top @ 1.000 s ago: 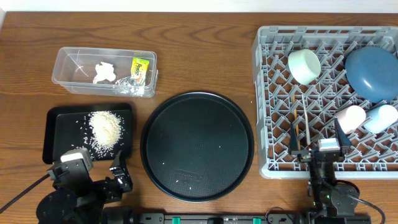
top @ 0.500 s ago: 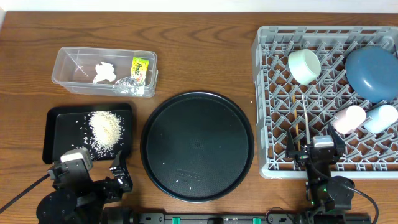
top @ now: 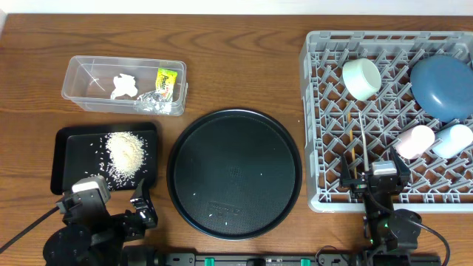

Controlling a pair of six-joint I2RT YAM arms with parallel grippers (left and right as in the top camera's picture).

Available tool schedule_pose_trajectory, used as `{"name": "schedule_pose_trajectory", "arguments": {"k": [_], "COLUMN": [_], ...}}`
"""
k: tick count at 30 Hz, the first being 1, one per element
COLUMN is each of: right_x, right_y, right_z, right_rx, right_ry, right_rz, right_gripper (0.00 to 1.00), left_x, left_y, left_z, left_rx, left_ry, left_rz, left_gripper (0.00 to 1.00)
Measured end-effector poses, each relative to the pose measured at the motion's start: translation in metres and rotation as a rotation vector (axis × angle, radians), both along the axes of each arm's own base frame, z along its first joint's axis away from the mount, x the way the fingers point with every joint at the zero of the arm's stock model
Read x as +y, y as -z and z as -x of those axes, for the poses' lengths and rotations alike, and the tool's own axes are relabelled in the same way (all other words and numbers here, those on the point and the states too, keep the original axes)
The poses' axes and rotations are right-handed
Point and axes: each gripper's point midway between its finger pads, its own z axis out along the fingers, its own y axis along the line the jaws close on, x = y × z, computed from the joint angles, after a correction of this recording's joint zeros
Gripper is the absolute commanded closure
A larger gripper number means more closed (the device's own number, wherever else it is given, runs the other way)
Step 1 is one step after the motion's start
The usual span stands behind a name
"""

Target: Sort waste into correct bins and load items into the dishwasher rack

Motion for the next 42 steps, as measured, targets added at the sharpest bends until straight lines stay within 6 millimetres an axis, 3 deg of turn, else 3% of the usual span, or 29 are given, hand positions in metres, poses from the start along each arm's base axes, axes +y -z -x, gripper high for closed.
{"name": "schedule_pose_trajectory", "arguments": {"k": [8,12,15,23,29,32,42], "right_x": [0.000,0.000,0.000,-0.001,-0.001,-0.001,-0.001], "right_y": [0.000,0.000,0.000,0.000,0.000,-0.001,0.000], "right_z": [0.000,0.000,0.000,0.000,0.000,0.000,0.000], "right_rx": [0.000,0.000,0.000,0.001,0.001,-0.002,0.000], "right_ry": [0.000,0.000,0.002,0.003,0.003,0.003,0.003], "right_rz": [0.000,0.000,0.000,0.000,0.000,0.000,0.000], "right_gripper": [0.01,0.01,0.01,0.01,0.01,0.01,0.01], "left_x": [0.004,0.007,0.010,0.013,0.015,0.015,0.015], "left_y": [0.004,0.022,0.046,0.093,0.116,0.116,0.115], "left_z": [0.003,0.003,-0.003,-0.047,-0.087,-0.098,-0.099], "left_rx": [0.021,0.073,0.092,-0.115,-0.287,-0.374,-0.386], "left_ry": [-0.016,-0.031,-0.037,-0.041,-0.045,-0.046,-0.028], "left_rz": [-0.018,-0.031,-0.041,-0.057,-0.065,-0.072,-0.126], "left_gripper": [0.02,0.02,0.02,0.02,0.02,0.02,0.02]}}
